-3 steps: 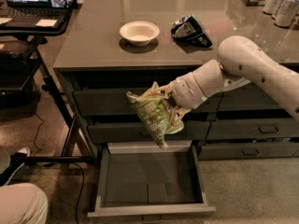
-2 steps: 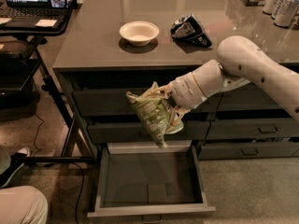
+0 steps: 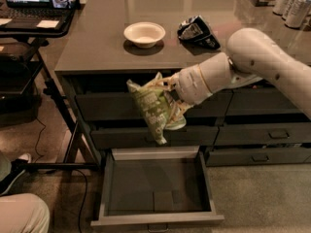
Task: Pick green jalapeno chip bag from bottom drawer and place on counter
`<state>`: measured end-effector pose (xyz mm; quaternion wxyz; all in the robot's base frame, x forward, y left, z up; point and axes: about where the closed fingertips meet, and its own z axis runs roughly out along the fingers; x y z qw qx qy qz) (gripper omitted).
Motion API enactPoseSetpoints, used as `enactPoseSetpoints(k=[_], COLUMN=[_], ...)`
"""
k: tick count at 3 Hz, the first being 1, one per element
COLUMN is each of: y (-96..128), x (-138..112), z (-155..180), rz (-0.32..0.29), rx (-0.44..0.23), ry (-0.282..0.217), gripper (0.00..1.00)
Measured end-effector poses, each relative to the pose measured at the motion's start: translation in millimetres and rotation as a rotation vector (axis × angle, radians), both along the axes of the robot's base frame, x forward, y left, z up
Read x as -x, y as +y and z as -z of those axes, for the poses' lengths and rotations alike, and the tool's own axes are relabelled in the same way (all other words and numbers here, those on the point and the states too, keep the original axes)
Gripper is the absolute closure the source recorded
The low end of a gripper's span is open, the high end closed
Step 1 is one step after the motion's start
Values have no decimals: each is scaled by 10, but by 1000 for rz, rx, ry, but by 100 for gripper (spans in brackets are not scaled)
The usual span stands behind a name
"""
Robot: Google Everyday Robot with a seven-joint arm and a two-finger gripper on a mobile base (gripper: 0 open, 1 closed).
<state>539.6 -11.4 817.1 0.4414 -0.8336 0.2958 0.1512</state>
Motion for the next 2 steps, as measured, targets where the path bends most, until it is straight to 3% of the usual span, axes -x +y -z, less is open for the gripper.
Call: enactPoseSetpoints(k=[1,2], y=[258,542], x=[-365,-851], z=[-365,-646], rz=[40,39], rx=[-107,-237], ry=[-41,-59], gripper=[100,100])
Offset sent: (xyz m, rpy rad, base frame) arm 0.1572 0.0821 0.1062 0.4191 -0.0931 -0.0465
